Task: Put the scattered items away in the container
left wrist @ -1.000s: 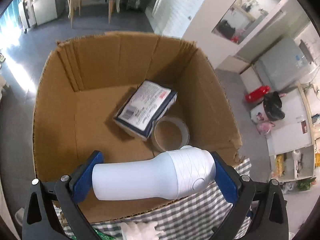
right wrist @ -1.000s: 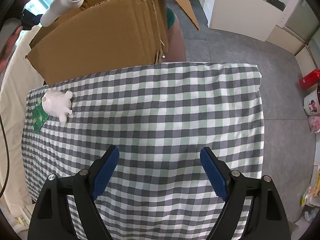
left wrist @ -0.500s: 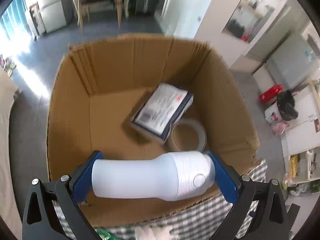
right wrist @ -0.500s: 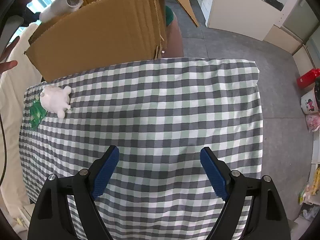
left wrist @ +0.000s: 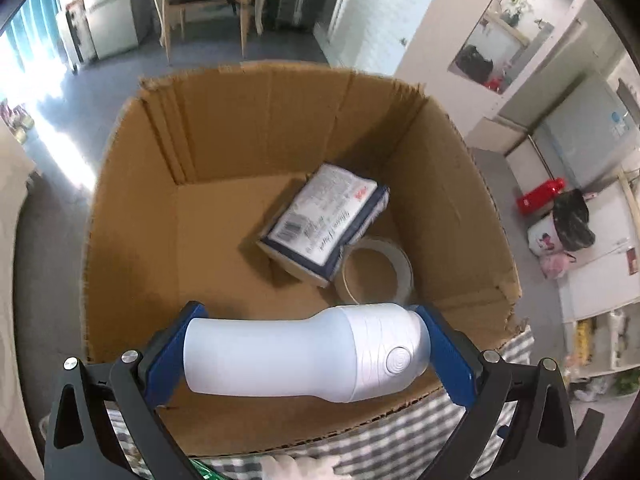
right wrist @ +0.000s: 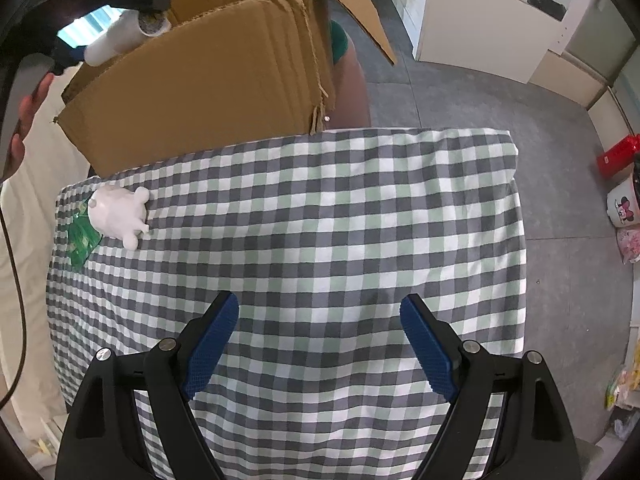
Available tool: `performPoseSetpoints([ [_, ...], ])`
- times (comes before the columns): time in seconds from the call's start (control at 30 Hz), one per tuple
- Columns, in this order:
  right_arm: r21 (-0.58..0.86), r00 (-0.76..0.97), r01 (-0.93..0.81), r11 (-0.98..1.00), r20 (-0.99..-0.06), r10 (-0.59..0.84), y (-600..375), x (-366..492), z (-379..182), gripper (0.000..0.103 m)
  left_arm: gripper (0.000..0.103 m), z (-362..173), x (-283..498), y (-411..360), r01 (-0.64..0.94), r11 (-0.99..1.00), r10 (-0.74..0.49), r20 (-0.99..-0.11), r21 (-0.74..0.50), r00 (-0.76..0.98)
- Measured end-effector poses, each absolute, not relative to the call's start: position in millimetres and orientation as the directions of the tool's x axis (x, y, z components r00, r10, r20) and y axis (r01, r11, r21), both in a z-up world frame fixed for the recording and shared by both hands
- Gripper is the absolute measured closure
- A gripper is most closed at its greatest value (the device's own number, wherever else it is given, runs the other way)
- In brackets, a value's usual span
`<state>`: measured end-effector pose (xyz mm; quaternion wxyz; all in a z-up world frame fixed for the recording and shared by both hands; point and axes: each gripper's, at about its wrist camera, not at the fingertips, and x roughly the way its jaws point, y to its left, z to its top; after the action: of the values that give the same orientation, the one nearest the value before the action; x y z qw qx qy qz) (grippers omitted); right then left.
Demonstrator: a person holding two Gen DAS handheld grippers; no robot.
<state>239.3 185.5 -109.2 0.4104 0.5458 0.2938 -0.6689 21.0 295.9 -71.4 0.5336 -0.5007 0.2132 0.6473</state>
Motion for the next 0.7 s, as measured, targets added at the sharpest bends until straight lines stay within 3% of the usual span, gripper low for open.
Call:
performPoseSetpoints([
  [0.13,0.054,-0.069,0.862,-0.505,-0.973,-0.220,187.6,236.8,-111.7,0.020,0.000,-70.8,18.5,298.9,-0.882,-0.324,0.500,-0.853,-0.343,0.148],
  [0.33,0.035,-0.085,0.846,-0.533,-0.976,-0.199,192.8,231.6,-117.2,0.020,0.000,-66.2,28.8,301.4,-0.916,-0.313,0.530,-0.846,-0.250,0.050],
  [0.53,0.032,-0.087,0.834,-0.551,-0.978,-0.188,196.9,225.0,-122.1,0.020,0.000,-63.9,10.9,293.3,-0.824,-0.276,0.637,-0.736,-0.496,0.229],
  [0.7,0.031,-0.089,0.823,-0.567,-0.979,-0.182,196.9,216.1,-128.8,0.020,0.000,-65.4,-2.4,289.9,-0.731,-0.313,0.677,-0.682,-0.607,0.277],
])
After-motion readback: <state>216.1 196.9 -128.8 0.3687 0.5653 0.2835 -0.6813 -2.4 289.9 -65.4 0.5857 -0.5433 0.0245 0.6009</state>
